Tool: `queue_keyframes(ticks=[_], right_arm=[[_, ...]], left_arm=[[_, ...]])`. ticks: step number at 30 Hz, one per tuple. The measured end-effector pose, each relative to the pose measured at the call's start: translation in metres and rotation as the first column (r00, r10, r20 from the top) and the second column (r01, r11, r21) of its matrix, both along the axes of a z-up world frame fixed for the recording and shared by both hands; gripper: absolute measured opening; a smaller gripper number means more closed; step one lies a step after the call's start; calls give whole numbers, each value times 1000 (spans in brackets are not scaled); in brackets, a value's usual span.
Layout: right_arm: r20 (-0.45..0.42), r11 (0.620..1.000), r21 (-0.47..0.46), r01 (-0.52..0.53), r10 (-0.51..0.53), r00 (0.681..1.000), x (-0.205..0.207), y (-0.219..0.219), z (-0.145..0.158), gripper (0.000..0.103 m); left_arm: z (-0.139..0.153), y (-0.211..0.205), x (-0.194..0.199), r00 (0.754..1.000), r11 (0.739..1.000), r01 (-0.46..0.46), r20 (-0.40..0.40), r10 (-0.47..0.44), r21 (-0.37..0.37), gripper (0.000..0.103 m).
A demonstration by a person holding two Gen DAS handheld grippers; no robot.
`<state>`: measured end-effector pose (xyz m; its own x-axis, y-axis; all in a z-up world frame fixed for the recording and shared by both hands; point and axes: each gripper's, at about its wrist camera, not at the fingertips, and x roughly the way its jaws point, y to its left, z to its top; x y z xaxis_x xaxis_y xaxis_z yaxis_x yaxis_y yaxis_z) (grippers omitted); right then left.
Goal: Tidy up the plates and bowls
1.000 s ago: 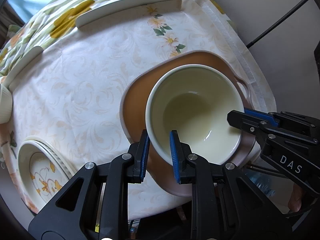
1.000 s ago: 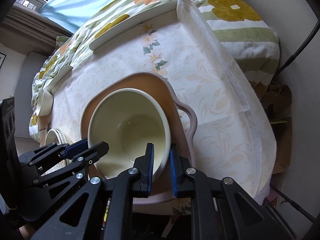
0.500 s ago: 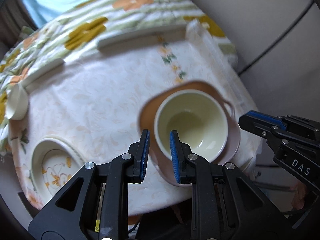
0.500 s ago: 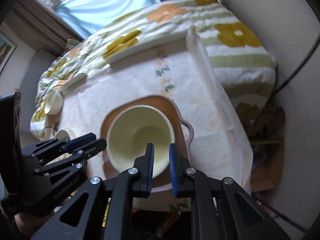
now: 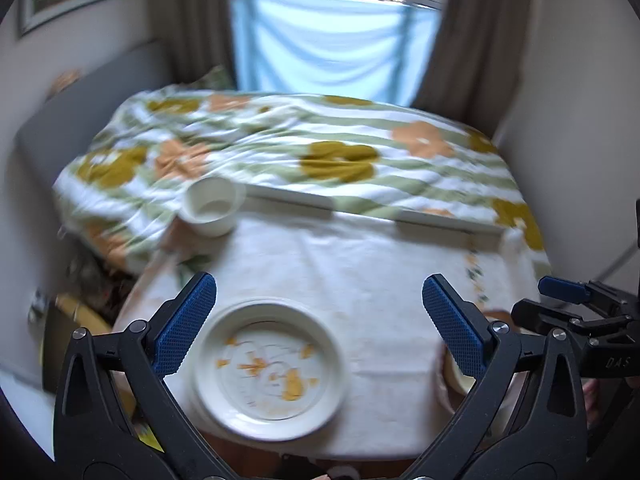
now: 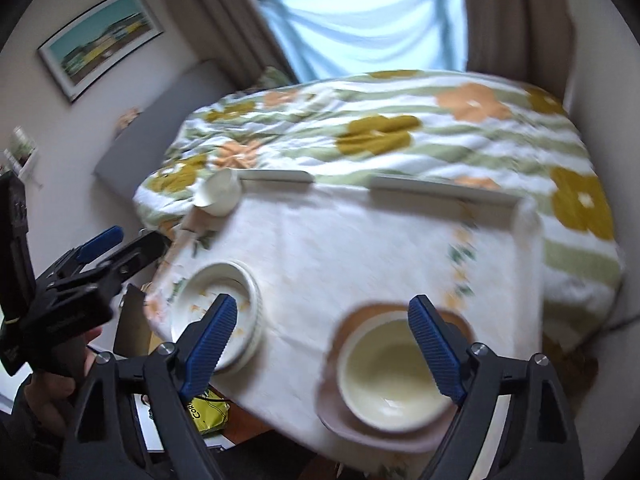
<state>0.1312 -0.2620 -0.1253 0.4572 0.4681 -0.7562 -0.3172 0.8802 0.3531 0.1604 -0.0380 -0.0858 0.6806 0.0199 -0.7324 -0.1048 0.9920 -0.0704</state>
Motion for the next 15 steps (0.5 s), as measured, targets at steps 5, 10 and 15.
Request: queue_keyframes(ticks=[5, 10, 15], right_arm=[[68, 996, 41, -82, 79, 995, 40, 45, 9, 101], [41, 987, 9, -159, 158, 987, 99, 109, 15, 102], [-7, 984, -51, -169, 169, 986, 159, 173, -10, 102]], left_arm=[[1, 71, 11, 992, 989, -127, -8, 126, -71, 103], [-16, 138, 41, 976, 962, -218, -44, 213, -163, 103], [-63, 201, 90, 951, 909, -308, -125, 284, -282, 102]])
